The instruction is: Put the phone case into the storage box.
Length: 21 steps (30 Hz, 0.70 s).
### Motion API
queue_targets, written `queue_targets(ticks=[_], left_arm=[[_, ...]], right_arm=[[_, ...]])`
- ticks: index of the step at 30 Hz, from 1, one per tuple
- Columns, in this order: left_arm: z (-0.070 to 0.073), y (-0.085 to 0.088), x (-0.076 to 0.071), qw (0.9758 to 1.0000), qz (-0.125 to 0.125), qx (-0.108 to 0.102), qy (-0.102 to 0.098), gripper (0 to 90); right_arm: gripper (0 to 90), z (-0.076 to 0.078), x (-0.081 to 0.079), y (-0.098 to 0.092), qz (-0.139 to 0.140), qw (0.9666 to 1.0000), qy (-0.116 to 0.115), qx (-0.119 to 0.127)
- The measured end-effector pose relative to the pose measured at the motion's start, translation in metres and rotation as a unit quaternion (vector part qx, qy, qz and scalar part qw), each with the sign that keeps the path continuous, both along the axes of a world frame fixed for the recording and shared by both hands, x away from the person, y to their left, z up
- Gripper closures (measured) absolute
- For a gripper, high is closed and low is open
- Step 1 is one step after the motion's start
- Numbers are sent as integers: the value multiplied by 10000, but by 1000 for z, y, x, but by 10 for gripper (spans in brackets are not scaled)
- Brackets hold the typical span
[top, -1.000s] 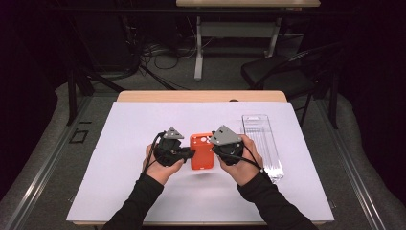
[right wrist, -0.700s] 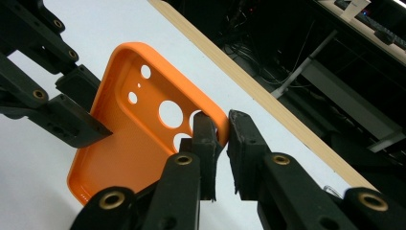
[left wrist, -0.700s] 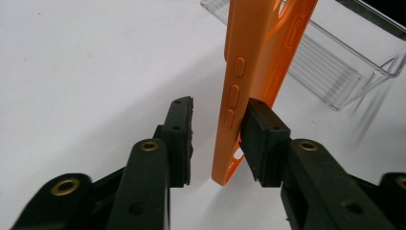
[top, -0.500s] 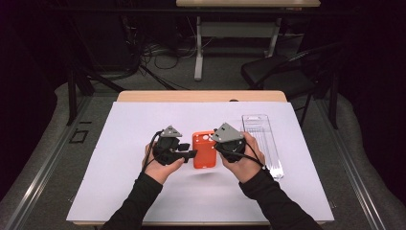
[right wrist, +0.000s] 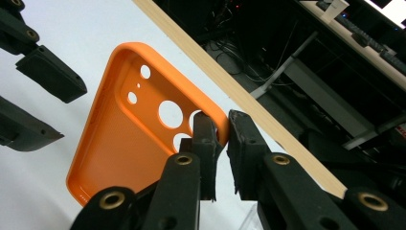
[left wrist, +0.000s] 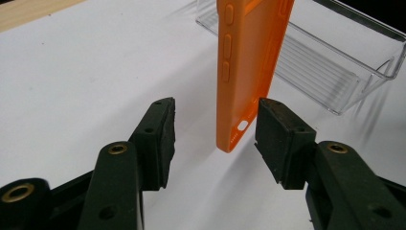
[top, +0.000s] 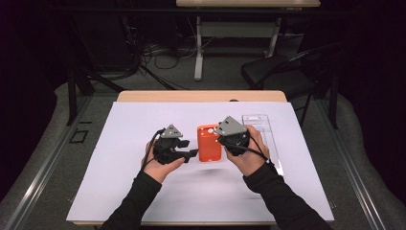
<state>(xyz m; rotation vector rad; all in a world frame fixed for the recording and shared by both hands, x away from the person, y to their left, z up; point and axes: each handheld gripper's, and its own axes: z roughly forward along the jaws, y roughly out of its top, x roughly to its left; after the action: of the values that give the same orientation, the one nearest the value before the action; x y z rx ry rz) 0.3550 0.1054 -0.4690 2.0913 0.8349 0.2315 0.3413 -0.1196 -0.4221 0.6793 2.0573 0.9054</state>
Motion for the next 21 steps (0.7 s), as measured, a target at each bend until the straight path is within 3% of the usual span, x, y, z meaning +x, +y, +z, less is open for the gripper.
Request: queue_targets(ticks=[8,21], left_arm=[[1,4,2,9998,63,54,-171,470],[-1,12,3,9996,266,-59,5,368]], right_arm=[[826,7,3,-6,-64,9999,-112,18],[826,18,12,-14,-110,9990,-437,-11]])
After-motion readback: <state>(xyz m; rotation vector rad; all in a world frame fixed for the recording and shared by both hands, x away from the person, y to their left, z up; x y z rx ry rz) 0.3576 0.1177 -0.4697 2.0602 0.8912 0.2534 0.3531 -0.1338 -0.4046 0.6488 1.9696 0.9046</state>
